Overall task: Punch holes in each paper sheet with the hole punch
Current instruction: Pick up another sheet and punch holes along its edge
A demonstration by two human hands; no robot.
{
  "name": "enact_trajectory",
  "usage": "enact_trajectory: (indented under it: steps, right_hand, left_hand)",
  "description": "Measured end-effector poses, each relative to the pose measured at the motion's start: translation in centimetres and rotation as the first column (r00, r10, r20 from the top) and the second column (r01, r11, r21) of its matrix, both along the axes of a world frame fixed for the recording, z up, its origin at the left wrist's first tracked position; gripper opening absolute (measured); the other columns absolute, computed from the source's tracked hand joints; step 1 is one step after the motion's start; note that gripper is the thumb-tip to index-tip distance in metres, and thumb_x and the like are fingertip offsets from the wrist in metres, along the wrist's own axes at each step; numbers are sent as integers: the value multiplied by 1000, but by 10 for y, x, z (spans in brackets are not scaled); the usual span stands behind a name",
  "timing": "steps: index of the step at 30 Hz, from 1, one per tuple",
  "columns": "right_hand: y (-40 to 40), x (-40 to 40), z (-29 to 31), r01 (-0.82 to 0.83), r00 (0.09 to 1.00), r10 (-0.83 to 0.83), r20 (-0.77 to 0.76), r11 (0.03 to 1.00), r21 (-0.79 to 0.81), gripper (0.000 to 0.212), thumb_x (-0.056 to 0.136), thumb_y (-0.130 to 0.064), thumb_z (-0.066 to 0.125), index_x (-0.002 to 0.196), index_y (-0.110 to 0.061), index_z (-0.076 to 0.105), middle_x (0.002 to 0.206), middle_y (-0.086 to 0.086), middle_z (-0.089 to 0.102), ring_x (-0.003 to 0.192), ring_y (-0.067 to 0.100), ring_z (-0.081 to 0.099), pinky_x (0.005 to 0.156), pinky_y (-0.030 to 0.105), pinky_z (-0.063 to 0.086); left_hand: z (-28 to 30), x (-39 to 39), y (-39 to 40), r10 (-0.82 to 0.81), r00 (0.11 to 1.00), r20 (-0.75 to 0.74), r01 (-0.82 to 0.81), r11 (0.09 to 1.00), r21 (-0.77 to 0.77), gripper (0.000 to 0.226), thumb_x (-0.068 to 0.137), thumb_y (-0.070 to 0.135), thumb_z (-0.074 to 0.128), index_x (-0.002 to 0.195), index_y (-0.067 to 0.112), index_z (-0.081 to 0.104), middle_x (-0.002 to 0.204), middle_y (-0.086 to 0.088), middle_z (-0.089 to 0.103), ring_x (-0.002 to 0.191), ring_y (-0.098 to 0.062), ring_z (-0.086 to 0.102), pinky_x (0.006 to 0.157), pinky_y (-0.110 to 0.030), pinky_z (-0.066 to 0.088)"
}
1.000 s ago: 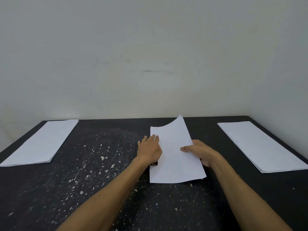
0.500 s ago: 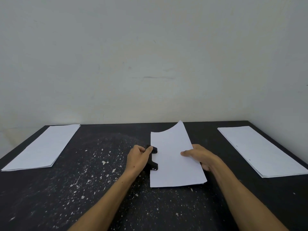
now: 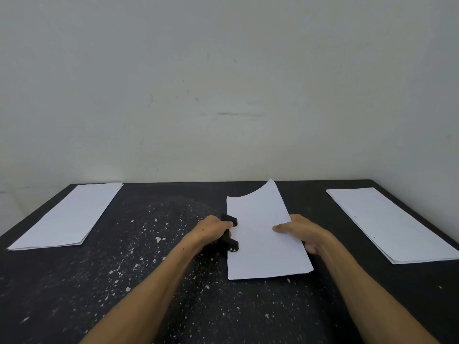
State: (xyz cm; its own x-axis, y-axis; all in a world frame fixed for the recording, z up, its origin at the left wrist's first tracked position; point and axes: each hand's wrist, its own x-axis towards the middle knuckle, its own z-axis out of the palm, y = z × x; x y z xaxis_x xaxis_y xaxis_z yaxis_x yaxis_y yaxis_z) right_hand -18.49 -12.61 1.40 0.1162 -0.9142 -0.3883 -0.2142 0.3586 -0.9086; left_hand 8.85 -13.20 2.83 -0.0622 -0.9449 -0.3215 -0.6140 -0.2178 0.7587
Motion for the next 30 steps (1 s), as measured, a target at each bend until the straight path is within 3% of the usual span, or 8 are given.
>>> enact_trajectory:
  steps: [5,10,16,20,30]
  right_hand:
    - [10,0,-1,8,1000,-8,3,1000,-2,26,98,-11,67,124,-9,69,112,8,80,104,29,77,97,49,59]
    - [24,-1,-5,13,1000,-12,24,1000,-9,26,98,-10,67,123,-8,70,113,8,80,105,29,77,100,50,57]
    - [36,0,-8,25,999,-24,26,999,-20,26,98,-10,67,124,-8,71,113,7,80,106,29,76,103,51,56]
    - [46,2,-4,11,1000,-11,28,1000,-13,23,99,-9,66,121,-9,71,112,9,80,104,29,77,98,49,58]
    - [59,3,-5,14,1000,-13,17,1000,-17,24,98,-10,66,122,-10,71,113,8,80,105,29,77,102,51,56]
  left_hand:
    - [-1,4,-5,-11,1000,25,10,999,34,45,99,47,56,106,6,75,81,0,66,67,-13,55,67,-26,43]
    - [-5,6,-10,-8,1000,26,7,999,45,52,100,52,48,108,7,72,105,-13,76,74,-18,60,77,-31,48]
    - [-2,3,-8,-1,997,72,0,1000,22,44,103,50,47,91,10,62,74,-4,60,67,-17,55,72,-31,44]
    - [-1,3,-6,-10,997,81,9,1000,18,43,103,50,46,89,12,60,73,-4,59,66,-17,54,69,-29,43]
    - [-1,3,-5,-19,996,88,19,1000,-2,44,103,50,46,82,13,58,72,-4,59,65,-16,54,66,-28,42]
